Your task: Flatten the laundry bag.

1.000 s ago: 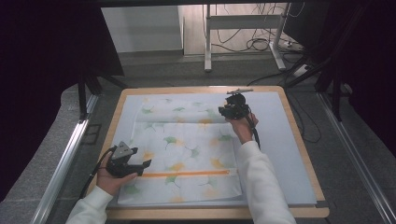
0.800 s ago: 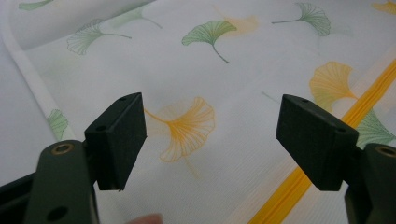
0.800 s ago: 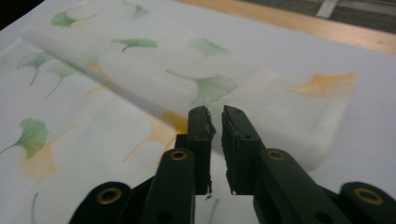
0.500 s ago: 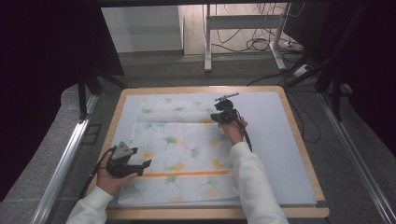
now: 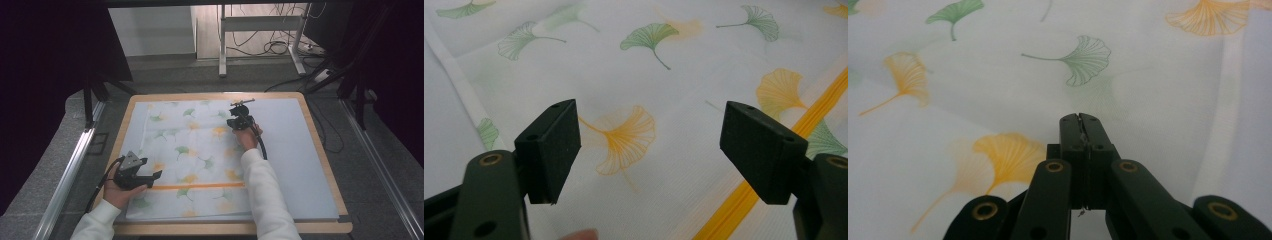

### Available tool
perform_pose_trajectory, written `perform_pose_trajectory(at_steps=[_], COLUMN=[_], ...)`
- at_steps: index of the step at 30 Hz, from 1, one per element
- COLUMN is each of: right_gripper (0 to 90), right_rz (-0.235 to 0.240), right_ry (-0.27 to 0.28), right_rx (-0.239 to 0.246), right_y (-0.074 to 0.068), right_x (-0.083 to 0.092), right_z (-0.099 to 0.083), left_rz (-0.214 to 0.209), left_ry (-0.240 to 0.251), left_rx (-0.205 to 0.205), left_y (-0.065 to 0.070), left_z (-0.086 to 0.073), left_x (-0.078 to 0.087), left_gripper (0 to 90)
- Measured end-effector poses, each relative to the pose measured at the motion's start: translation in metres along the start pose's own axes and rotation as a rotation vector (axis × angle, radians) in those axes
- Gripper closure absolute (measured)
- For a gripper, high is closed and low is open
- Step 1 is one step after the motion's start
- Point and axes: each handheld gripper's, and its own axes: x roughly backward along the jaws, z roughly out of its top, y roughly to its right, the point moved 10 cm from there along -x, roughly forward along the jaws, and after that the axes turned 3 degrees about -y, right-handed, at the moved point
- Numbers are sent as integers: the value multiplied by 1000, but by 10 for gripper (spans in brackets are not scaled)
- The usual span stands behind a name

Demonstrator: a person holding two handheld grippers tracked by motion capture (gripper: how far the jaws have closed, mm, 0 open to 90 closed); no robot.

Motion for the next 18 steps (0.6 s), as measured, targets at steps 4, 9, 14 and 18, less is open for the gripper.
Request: perform_pose_trajectory(at_steps=[4,9,14,18], right_gripper=[894,894,893,894], right_rz=[30,49,85,118], right_ry=[6,12,16,19], right_rx=[15,62,108,156], right_y=[-5,-14,-30,-44], right_x=[23,48,70,90], right_z=[-11,-25,-43,-65], left_rz=[6,-4,-10,4], left_ry=[19,16,12,11], left_rx=[24,19,19,12], left_y=[-3,-3,-2,-2], left_z=[3,2,2,1], left_x=[2,0,-1,-3], left_gripper=[231,230,231,225])
